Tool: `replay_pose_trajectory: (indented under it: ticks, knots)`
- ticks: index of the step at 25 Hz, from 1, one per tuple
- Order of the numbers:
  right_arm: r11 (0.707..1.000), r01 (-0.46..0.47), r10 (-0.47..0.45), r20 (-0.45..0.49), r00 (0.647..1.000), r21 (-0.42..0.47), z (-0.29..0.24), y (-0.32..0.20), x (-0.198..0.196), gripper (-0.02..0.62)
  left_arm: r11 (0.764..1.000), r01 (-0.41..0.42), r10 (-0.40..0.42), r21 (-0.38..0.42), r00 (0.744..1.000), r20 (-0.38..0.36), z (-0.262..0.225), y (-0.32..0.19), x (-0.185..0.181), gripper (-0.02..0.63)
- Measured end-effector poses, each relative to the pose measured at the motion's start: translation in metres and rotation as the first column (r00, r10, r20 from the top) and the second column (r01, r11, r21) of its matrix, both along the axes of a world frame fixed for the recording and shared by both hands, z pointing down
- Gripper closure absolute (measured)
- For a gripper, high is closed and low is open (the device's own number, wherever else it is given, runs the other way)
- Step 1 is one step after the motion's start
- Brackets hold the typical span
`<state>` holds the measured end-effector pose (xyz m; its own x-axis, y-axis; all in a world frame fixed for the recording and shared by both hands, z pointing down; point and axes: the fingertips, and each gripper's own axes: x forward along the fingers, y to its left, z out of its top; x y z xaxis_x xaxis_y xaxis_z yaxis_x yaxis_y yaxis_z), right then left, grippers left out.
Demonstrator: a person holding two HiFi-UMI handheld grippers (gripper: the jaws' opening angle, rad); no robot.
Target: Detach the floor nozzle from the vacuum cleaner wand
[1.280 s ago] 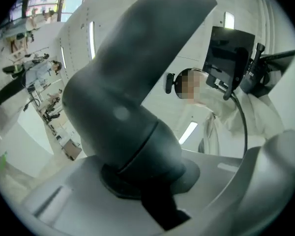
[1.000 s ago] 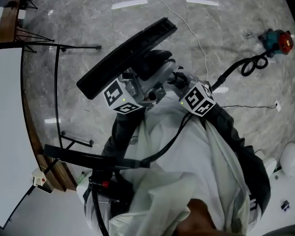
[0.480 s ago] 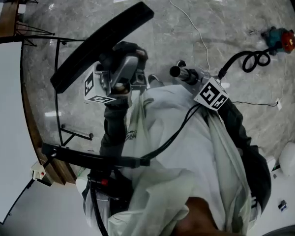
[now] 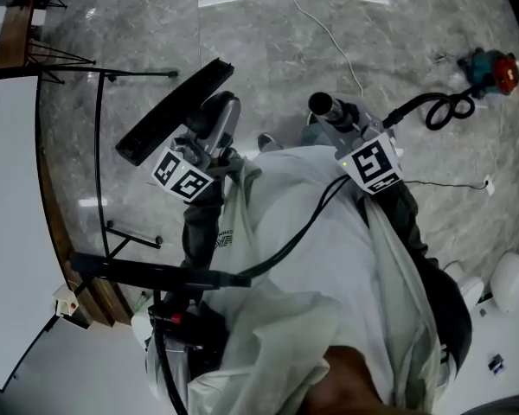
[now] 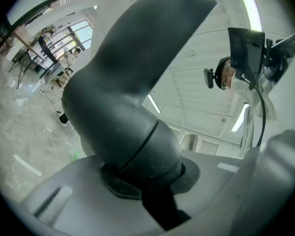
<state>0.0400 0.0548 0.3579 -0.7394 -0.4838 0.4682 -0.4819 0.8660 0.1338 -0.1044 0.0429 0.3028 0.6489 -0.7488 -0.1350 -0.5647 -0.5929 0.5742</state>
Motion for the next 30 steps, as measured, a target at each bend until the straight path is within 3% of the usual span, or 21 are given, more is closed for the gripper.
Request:
replay_pose_trajectory:
  ticks: [6,10,14,30]
  knots:
    - [0.997,-0.055,0.057,0.036,0.998,-0.058,0.009,-0.014,-0.003,0.554,1.0,-0.016,0.016,0.012,1.0,-0.007,-0.003,-0.005,0.025,0.529]
    - [0.995,-0.02,0.025,0.048,0.999,-0.094,0.018,-0.007,-0.011,0.554,1.0,-0.01,0.01,0.018,1.0,-0.011,-0.008,-0.008,0.028,0.529]
    - [0.997,0.005,-0.003,0.02,1.0,-0.071,0.019,-0.01,-0.013,0.554,1.0,-0.005,0.006,0.019,0.999,-0.038,-0.009,-0.009,0.031,0.528]
    - [0.994,0.035,-0.035,-0.003,0.999,-0.101,0.03,-0.016,-0.008,0.554,0.999,-0.023,0.022,-0.026,0.999,-0.048,-0.001,-0.014,0.045,0.528]
